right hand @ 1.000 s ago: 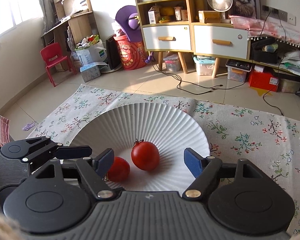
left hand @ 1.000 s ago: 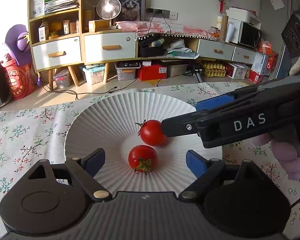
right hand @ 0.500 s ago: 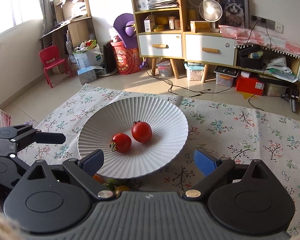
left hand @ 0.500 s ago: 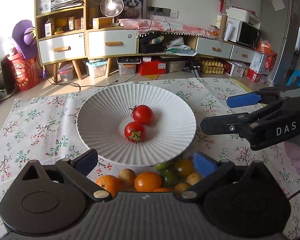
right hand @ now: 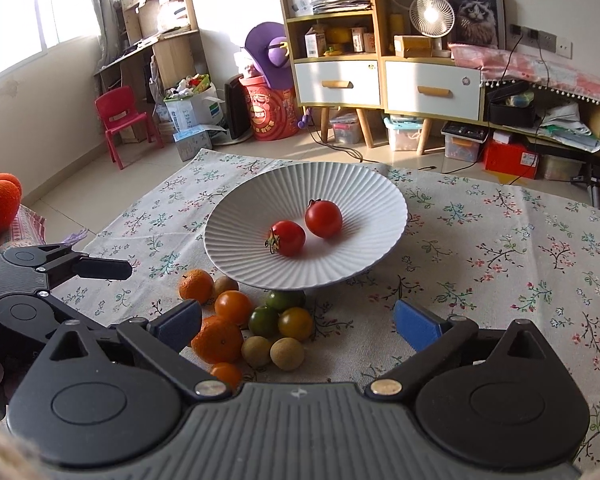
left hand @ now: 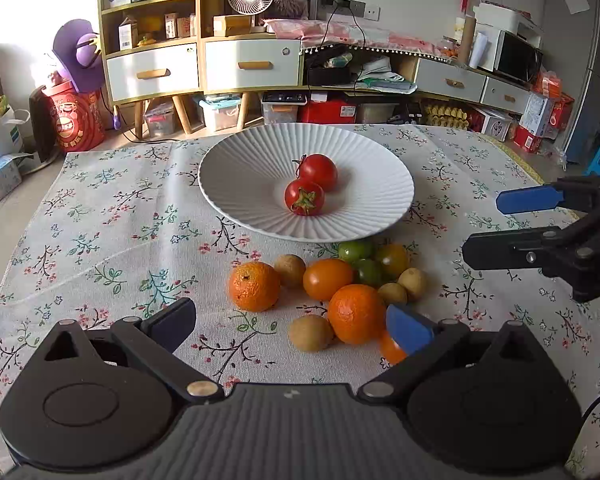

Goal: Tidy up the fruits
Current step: 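Withdraw both tools from the plate back toward the fruit cluster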

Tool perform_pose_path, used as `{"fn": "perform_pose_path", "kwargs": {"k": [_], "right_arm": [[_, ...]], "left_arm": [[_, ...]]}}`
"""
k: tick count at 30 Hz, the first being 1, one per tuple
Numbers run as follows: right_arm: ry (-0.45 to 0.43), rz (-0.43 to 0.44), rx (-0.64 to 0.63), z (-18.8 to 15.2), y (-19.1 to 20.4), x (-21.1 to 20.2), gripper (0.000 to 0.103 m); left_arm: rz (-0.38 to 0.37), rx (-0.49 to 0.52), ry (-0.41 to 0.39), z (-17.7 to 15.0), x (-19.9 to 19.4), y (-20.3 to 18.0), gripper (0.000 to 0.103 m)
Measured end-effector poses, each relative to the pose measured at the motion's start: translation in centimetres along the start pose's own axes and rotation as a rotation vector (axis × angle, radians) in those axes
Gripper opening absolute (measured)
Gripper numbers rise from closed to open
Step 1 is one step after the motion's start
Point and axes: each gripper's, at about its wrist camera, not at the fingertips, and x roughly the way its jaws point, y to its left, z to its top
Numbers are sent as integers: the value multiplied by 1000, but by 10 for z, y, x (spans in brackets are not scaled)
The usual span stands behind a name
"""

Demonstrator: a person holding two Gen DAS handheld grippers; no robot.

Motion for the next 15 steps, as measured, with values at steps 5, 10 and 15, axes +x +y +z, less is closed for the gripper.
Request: {"fn": "perform_pose_path", "kwargs": {"k": [5, 10, 15], "right_arm": [[14, -3, -25, -12, 7, 0, 102], [25, 16, -48, -23, 18, -2, 102], [49, 26, -89, -36, 31, 0, 102]], "left_arm": [[-13, -18, 2, -13, -13, 8, 100], [6, -13, 12, -25, -25, 13, 100], [-4, 8, 66, -35, -24, 13, 100]]}}
